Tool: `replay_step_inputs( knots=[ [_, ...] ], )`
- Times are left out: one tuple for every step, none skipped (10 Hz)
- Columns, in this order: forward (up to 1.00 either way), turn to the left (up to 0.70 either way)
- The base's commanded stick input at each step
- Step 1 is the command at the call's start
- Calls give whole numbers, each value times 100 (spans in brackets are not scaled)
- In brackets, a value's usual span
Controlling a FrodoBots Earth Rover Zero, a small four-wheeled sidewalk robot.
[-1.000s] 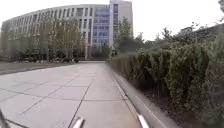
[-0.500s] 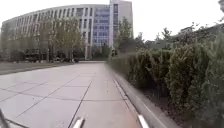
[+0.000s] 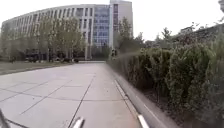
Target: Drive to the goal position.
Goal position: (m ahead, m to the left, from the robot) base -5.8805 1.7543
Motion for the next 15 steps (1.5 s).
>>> replay_step_inputs(
  knots=[
    [0,0],
    [0,0],
    [2,0],
    [4,0],
    [1,0],
    [0,0],
    [0,0],
    [0,0],
    [0,0],
    [0,0],
    [2,0],
    [3,0],
    [2,0],
    [0,0],
    [0,0]
  ],
)
